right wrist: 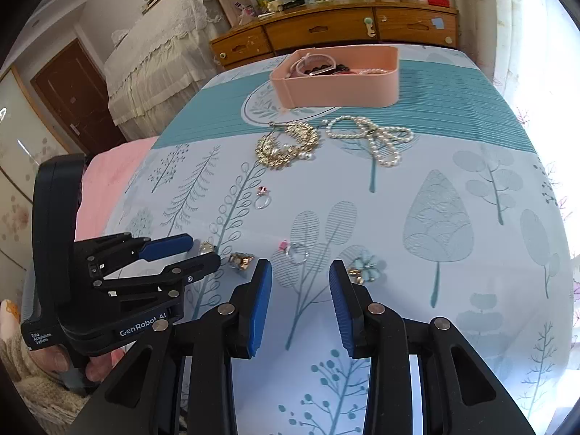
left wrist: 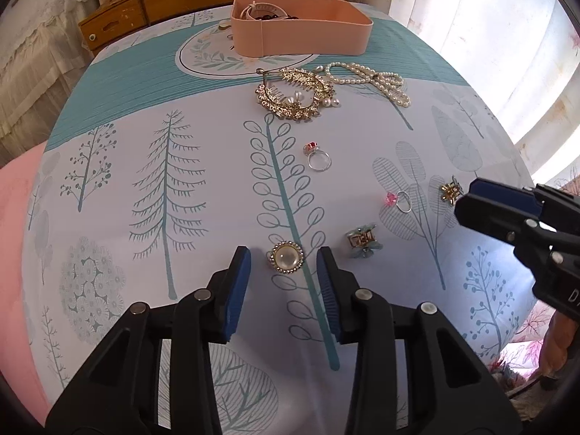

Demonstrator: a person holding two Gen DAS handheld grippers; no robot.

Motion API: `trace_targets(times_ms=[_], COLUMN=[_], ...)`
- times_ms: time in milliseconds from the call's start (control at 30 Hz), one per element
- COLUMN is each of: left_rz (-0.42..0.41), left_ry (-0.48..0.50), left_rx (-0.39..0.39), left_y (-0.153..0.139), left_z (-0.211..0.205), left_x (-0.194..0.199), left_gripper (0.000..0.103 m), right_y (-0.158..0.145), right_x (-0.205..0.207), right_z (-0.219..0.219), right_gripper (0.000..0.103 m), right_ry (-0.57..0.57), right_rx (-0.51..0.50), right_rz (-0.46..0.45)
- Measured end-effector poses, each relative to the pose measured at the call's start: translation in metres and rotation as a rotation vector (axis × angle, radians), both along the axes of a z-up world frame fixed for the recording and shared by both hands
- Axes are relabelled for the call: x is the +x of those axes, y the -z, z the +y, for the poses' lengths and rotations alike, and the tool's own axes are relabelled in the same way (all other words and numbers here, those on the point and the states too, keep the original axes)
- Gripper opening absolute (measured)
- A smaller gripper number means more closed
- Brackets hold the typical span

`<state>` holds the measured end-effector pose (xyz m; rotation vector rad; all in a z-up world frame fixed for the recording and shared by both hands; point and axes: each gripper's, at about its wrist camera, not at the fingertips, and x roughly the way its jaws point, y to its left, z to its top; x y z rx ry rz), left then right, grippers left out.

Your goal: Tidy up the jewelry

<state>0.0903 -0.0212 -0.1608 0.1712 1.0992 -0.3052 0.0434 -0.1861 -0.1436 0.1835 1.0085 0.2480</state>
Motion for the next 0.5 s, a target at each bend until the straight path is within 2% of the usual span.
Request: trace_targets(times_ms=[67,100,200,433,500], left_rz=[0.001,-0.001,-0.013,0.011,0.009], left_ry=[0.012,0.019,0.019,-0.041,-0.055], left_rx=[0.003,0.01,0.04,-0.013,-0.023], left_y=[-0.001,-0.001,-0.002,-0.002,-0.004], left_z=[-0.005,-0.008,-0.014,-0.001,0.003], left_x=[-0.002,-0.004,-0.006,-0.001,-0.001], left_gripper=[0.019,0.017,0.016,0.016,0.012], right_y=[0.0,0.0,0.003,0.012,0.013], right_x=[-0.001,-0.001,-0.002,0.0,0.001], right_z=[-0.006,-0.01,-0.018,-0.029,-0.03], right_gripper=[0.033,0.033,0.033,0.033,0.033], right_ry=[0.012,0.018,0.033,0.048,0.05], right_rx=[-0.003,-0.007,-0.018,-0.029,-0.026], right_rz=[-0.004,-0.005,-0.005,-0.003,-0.002])
